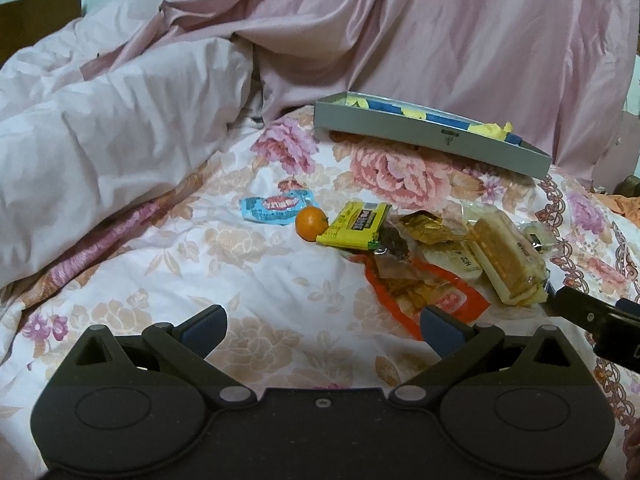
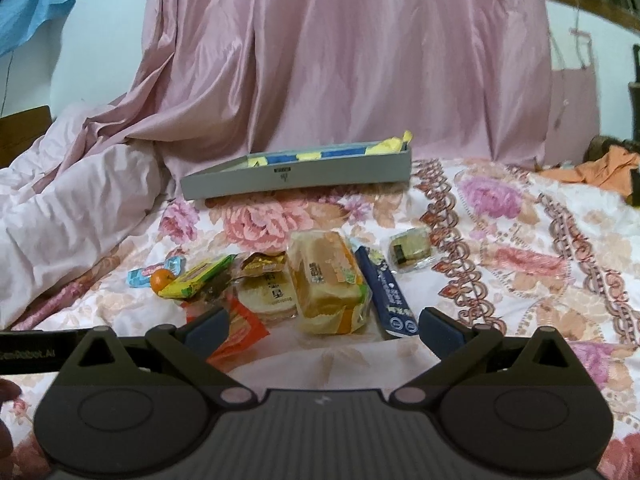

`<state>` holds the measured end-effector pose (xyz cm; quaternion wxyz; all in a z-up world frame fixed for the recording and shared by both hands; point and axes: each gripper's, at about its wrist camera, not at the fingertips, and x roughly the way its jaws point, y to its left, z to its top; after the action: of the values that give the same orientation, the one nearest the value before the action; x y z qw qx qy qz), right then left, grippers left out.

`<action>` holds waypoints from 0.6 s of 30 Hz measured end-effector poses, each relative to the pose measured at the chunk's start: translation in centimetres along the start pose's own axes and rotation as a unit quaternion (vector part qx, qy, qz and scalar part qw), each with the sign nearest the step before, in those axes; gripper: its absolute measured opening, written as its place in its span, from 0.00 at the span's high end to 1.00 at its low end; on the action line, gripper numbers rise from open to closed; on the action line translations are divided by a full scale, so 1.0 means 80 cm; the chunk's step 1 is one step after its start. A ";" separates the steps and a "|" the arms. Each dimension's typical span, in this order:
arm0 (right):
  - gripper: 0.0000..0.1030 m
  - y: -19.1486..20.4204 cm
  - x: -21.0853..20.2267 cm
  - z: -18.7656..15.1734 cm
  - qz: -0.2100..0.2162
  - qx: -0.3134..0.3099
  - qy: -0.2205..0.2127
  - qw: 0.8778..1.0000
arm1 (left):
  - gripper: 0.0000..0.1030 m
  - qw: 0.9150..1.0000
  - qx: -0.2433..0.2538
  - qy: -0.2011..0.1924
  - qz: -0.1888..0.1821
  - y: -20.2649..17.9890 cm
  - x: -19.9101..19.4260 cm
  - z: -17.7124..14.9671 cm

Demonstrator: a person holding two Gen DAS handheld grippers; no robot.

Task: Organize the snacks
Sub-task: 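Reach the left tool to the gold foil packet while the right tool reaches the wrapped bread loaf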

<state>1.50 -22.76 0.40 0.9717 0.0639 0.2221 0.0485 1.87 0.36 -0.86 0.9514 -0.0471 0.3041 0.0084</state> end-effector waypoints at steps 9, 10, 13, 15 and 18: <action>0.00 -0.022 0.052 0.022 0.060 -0.025 0.055 0.996 | 0.01 0.999 -0.004 0.020 -0.043 -0.008 0.021 0.021; 0.00 -0.022 0.057 0.024 0.064 -0.039 0.057 0.996 | 0.01 0.999 -0.004 0.022 -0.048 -0.010 0.024 0.024; 0.00 -0.016 0.069 0.029 0.075 -0.074 0.051 0.993 | 0.01 0.998 -0.005 0.031 -0.058 -0.014 0.037 0.029; 0.00 -0.016 0.077 0.031 0.073 -0.090 0.046 0.992 | 0.01 0.997 -0.003 0.039 -0.061 -0.017 0.046 0.033; 0.00 -0.016 0.088 0.035 0.077 -0.104 0.046 0.991 | 0.01 0.997 -0.001 0.044 -0.064 -0.021 0.060 0.043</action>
<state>9.11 -23.42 -0.32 0.9553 -0.0229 0.2542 0.1490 7.81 -1.01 -0.71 0.9357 -0.0673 0.3422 -0.0539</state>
